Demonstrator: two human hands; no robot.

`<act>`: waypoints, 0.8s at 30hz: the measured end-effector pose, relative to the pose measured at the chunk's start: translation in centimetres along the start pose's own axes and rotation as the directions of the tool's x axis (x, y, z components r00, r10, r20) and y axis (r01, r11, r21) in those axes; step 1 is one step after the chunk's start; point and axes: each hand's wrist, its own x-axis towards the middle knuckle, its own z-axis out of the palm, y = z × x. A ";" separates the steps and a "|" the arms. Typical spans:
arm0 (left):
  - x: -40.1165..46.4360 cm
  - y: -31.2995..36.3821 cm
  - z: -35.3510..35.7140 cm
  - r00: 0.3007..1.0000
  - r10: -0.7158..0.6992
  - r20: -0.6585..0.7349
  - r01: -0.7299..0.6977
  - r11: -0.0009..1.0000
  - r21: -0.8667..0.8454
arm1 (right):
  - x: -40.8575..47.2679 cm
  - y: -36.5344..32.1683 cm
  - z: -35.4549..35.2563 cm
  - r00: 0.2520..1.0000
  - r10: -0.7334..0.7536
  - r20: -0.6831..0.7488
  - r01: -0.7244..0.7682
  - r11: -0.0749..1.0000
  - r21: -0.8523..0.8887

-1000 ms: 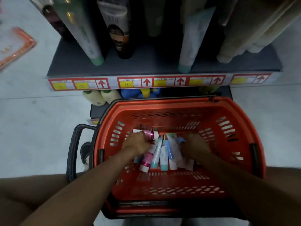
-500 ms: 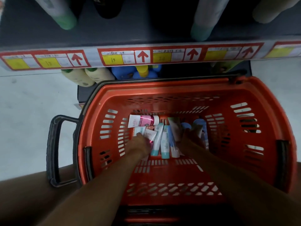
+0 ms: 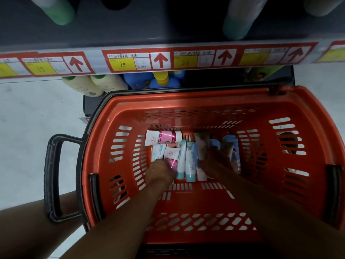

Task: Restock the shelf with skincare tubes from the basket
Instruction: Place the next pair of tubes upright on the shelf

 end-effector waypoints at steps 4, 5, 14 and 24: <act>0.1 0.0 0.3 0.999 -0.036 -0.001 0.036 0.998 -0.053 | -0.1 0.1 -0.1 0.999 -0.035 -0.018 0.034 0.999 -0.022; 0.1 0.1 0.3 0.999 -0.045 -0.011 0.044 0.997 -0.062 | -0.1 0.1 -0.1 0.999 -0.040 -0.018 0.040 0.999 -0.029; -0.4 0.5 0.7 1.000 0.006 -0.016 -0.007 0.997 -0.077 | -0.2 0.5 -0.3 0.999 -0.039 -0.028 0.040 0.999 0.032; -1.0 0.8 -0.4 1.000 -0.026 0.002 0.026 0.991 -0.132 | -0.9 0.5 -1.4 0.997 -0.059 -0.053 0.061 0.998 0.032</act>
